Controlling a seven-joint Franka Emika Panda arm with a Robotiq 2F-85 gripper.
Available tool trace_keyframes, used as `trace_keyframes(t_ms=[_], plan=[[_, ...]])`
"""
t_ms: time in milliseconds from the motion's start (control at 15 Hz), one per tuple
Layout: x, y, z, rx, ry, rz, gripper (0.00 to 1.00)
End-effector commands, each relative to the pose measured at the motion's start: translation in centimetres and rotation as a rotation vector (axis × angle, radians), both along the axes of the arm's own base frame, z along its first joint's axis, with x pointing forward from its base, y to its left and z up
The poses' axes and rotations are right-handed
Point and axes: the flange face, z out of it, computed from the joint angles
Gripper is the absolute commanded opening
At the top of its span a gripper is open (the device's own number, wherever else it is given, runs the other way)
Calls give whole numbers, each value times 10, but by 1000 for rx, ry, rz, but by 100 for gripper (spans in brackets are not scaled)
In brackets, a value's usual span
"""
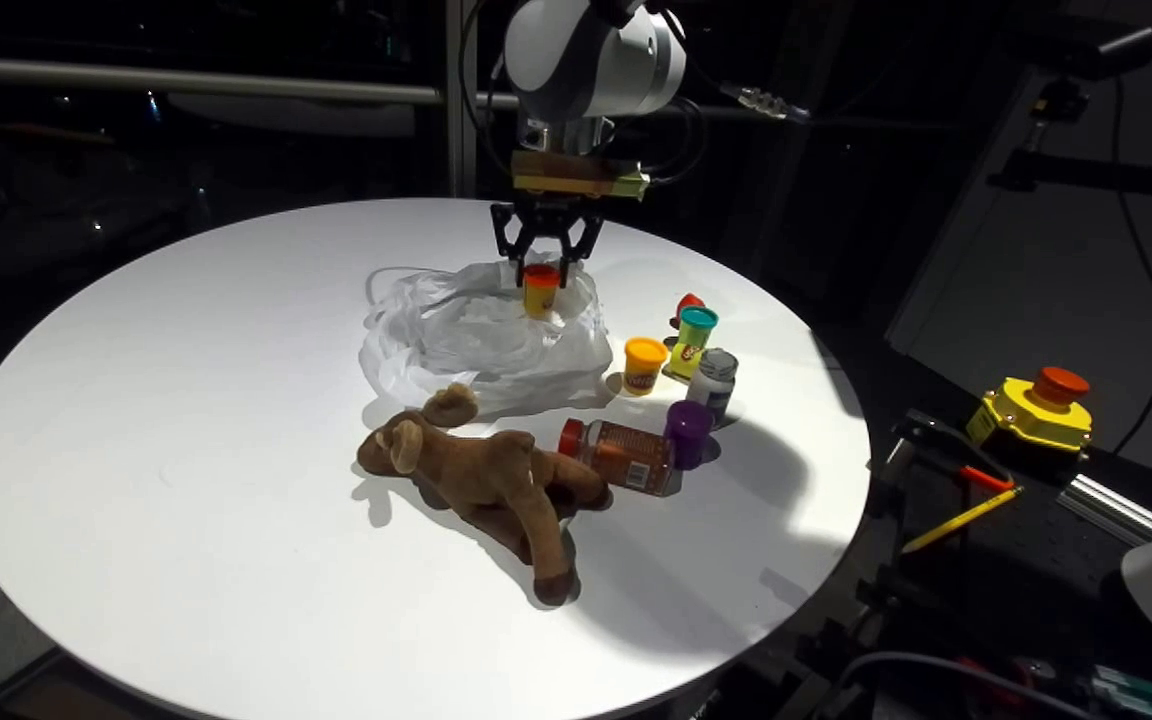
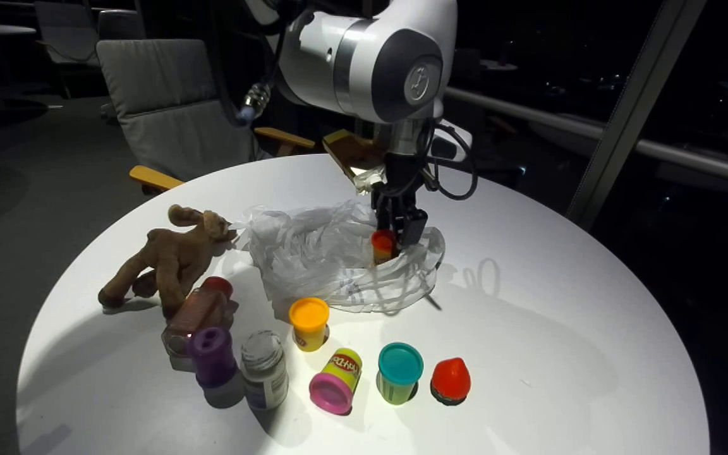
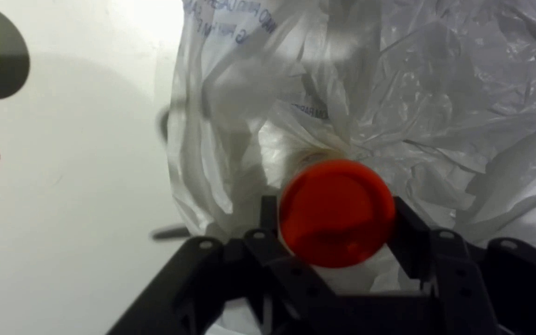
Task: Put all the contents in the white plastic bag
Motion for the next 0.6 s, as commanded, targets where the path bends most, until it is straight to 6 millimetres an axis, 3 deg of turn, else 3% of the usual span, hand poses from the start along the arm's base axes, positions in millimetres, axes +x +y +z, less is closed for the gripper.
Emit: trace_keyframes(t_ms=[0, 67, 333, 533], plan=[[1, -10, 32, 8, -26, -1, 93], [-6, -13, 45, 16, -38, 1, 100], [-49, -30, 90, 43, -54, -34, 100], [-93, -48, 105, 48, -38, -88, 100]])
